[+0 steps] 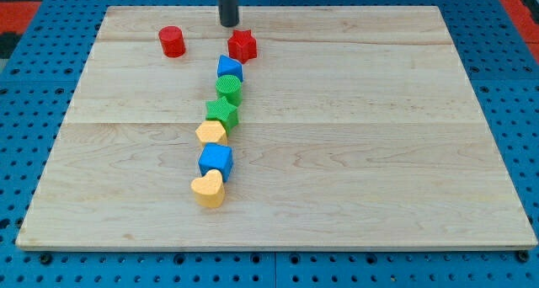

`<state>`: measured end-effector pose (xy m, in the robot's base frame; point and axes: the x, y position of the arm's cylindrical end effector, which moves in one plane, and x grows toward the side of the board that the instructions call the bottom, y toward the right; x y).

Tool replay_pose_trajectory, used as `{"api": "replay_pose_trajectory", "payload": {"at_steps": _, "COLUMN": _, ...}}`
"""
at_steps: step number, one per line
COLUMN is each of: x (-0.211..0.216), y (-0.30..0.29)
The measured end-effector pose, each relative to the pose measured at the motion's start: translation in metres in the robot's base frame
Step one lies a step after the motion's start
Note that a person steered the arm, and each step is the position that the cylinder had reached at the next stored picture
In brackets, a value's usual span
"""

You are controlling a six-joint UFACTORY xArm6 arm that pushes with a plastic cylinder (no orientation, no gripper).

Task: Move the red circle top to the red star

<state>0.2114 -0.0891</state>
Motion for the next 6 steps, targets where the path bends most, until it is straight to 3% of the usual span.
{"api": "replay_pose_trajectory", "payload": {"at_steps": 1, "x": -0.010, "y": -0.093}}
{"api": "replay_pose_trajectory", "payload": {"at_steps": 2, "x": 0.023, "y": -0.144}}
{"api": "replay_pose_trajectory", "payload": {"at_steps": 3, "x": 0.096, "y": -0.144}}
{"api": "replay_pose_trajectory", "payload": {"at_steps": 4, "x": 0.123, "y": -0.113}}
{"api": "replay_pose_trajectory", "payload": {"at_steps": 6, "x": 0.095, "y": -0.025}}
